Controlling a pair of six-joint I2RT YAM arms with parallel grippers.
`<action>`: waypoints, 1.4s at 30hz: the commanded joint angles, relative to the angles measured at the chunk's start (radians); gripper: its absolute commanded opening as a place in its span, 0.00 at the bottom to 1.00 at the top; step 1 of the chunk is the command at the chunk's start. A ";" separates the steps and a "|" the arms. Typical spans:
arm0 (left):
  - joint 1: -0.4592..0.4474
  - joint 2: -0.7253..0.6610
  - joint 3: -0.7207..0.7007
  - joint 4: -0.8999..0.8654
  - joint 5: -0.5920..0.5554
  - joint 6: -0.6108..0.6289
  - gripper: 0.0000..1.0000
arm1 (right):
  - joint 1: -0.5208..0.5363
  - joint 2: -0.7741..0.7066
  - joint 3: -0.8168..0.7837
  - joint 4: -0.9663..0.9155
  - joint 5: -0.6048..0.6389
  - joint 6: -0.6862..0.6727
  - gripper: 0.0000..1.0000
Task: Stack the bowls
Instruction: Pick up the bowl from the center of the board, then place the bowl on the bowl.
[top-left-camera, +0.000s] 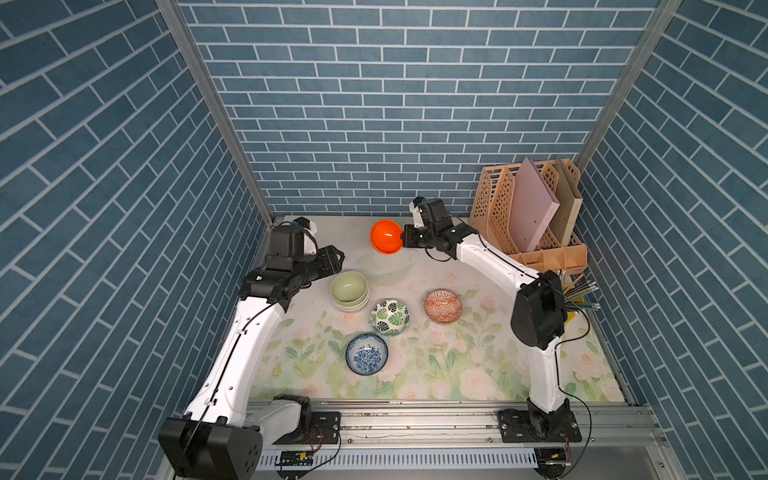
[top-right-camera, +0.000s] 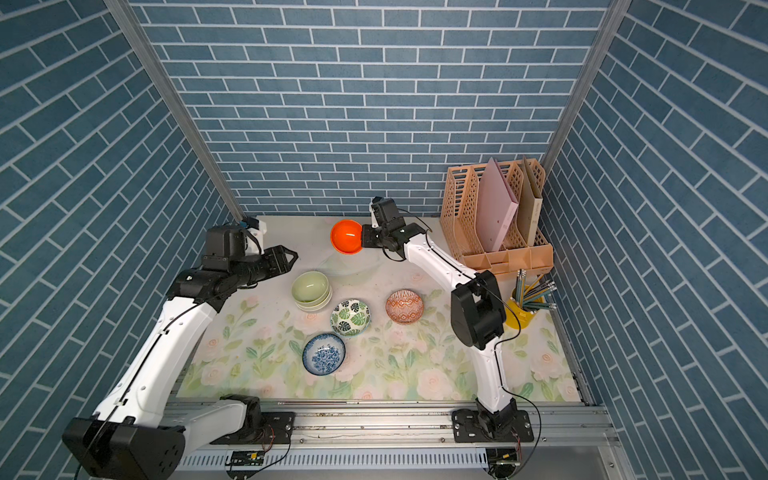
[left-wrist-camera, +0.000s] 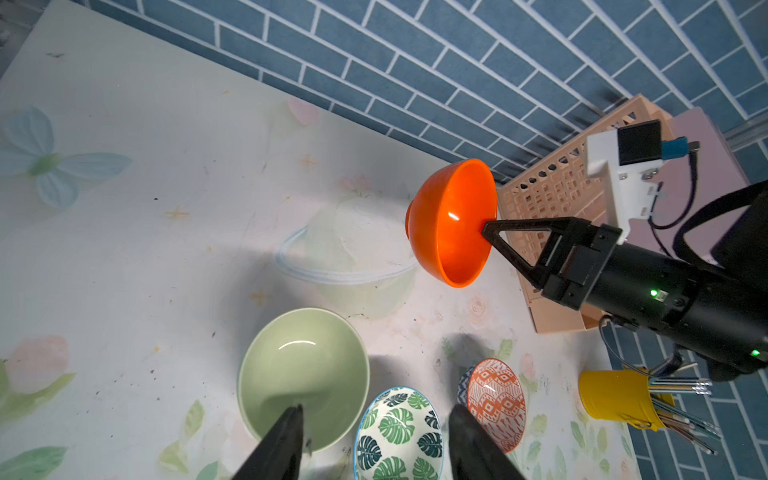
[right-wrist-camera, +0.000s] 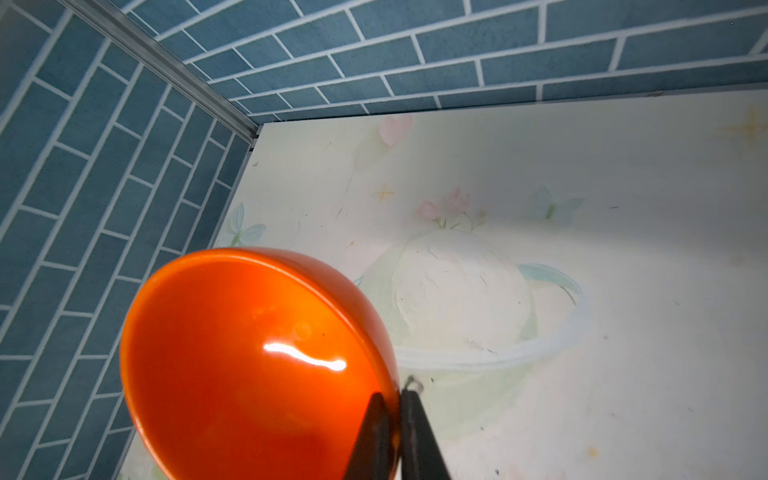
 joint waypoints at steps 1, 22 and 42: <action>-0.097 0.043 0.061 -0.075 -0.044 -0.008 0.60 | 0.020 -0.099 -0.070 -0.071 0.027 -0.067 0.00; -0.348 0.319 0.145 -0.114 -0.309 -0.047 0.51 | 0.057 -0.331 -0.273 -0.167 0.035 -0.138 0.00; -0.348 0.336 0.098 -0.076 -0.285 -0.044 0.24 | 0.095 -0.304 -0.248 -0.156 0.009 -0.137 0.00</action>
